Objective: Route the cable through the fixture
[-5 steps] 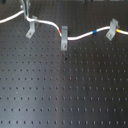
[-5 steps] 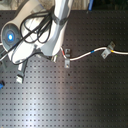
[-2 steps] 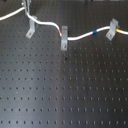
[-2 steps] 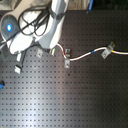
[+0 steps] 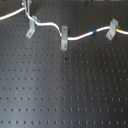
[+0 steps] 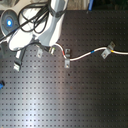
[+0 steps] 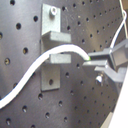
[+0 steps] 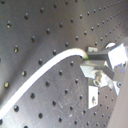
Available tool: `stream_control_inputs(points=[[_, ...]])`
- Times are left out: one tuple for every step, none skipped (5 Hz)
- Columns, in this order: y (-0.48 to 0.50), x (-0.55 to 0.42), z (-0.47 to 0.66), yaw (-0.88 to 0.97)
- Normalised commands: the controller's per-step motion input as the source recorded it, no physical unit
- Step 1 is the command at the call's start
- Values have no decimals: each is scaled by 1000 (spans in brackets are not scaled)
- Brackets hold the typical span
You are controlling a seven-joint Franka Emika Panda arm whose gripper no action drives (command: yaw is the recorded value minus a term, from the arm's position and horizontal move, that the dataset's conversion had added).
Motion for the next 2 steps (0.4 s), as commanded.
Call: stream_control_inputs(points=[[-20,7,-15,0],[-60,22,0,0]])
